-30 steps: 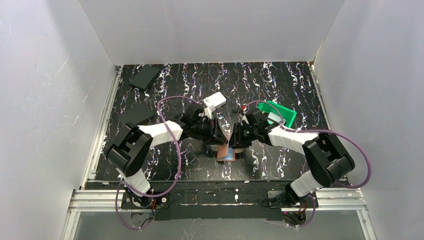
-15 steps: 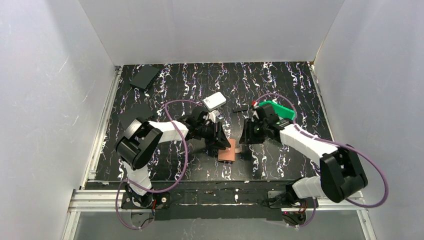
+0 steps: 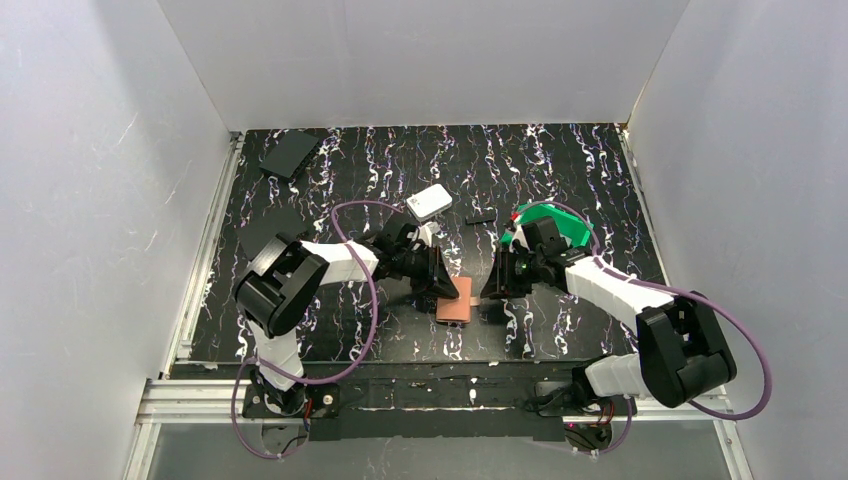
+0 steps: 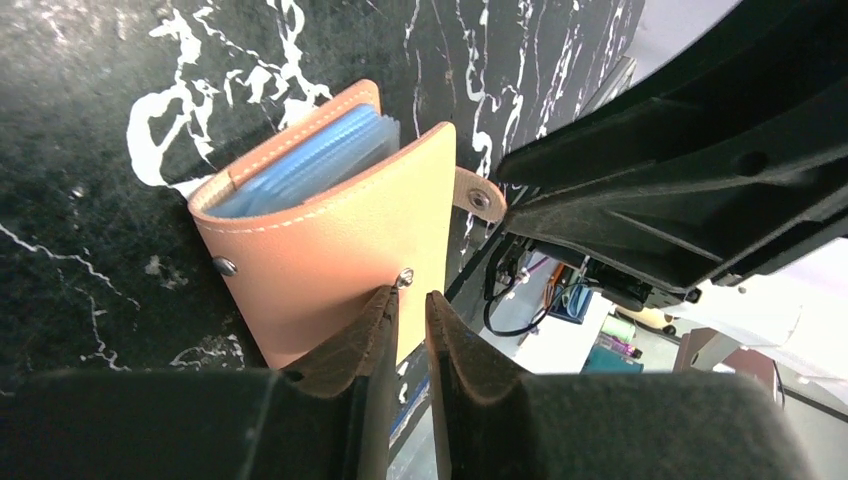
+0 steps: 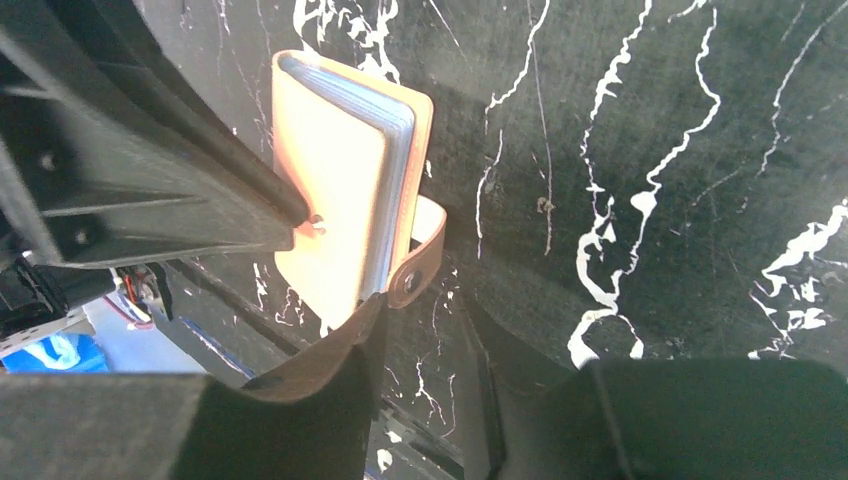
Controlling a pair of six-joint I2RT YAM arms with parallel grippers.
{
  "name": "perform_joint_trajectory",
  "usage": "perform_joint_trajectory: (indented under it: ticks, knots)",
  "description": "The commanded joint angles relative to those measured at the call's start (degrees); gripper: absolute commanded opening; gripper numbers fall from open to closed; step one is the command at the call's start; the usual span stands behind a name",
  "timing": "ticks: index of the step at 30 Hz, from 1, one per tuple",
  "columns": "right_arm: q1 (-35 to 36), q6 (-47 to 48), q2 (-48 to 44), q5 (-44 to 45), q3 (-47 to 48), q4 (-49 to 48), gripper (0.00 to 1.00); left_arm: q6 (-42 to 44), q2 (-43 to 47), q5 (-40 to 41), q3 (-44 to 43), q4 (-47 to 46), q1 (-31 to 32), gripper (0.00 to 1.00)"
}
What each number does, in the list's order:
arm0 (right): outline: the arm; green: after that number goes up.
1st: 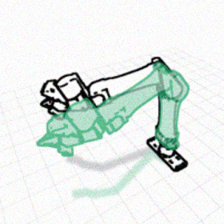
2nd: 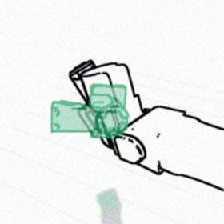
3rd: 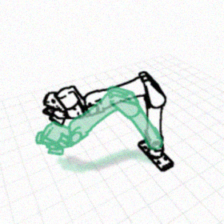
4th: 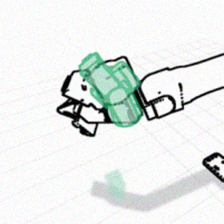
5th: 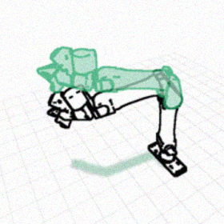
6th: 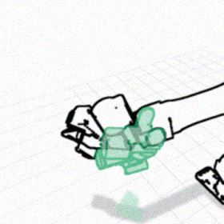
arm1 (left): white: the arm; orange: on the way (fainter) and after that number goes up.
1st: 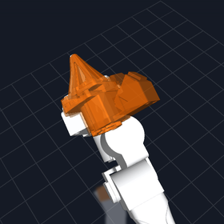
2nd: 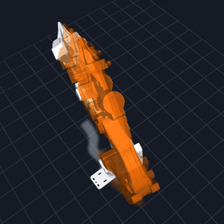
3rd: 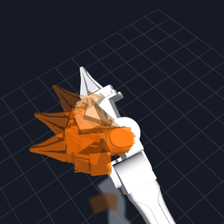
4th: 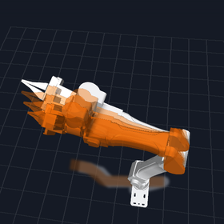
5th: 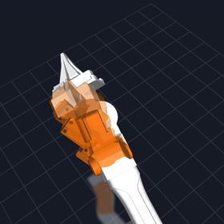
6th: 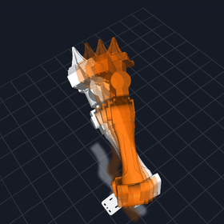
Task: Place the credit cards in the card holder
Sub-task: Close the card holder at the center of the board.
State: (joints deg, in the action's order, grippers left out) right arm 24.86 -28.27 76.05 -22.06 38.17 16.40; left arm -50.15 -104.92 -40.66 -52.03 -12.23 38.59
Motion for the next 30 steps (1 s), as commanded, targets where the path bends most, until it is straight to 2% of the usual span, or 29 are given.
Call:
perform_joint_trajectory:
  ticks: [1,4,8,17,20,24,30]
  knots:
    - [0.0,0.2,0.0,-1.7,0.0,-4.6,0.37,0.5,-2.0,1.3,-0.7,0.1,0.1,0.14]
    - [0.1,0.5,0.5,-2.5,0.0,-5.2,0.37,0.8,-2.4,2.1,-0.9,0.0,0.2,0.13]
    - [0.1,1.7,1.3,-2.8,0.2,-4.7,0.46,1.0,-3.0,2.6,-1.1,0.0,0.1,0.13]
    - [0.1,2.4,1.8,-4.4,0.5,-5.2,0.41,1.0,-4.1,2.8,-1.6,0.0,-0.2,0.12]
    - [0.1,2.4,1.4,-4.9,0.7,-5.2,0.47,1.1,-4.5,2.7,-1.7,0.0,-0.2,0.12]
    - [0.1,2.6,0.9,-4.8,1.1,-4.7,0.49,1.0,-4.8,2.6,-1.6,0.0,-0.3,0.11]
    - [0.1,2.9,1.3,-5.1,1.5,-4.8,0.44,1.3,-4.8,2.4,-1.6,0.0,-0.4,0.11]
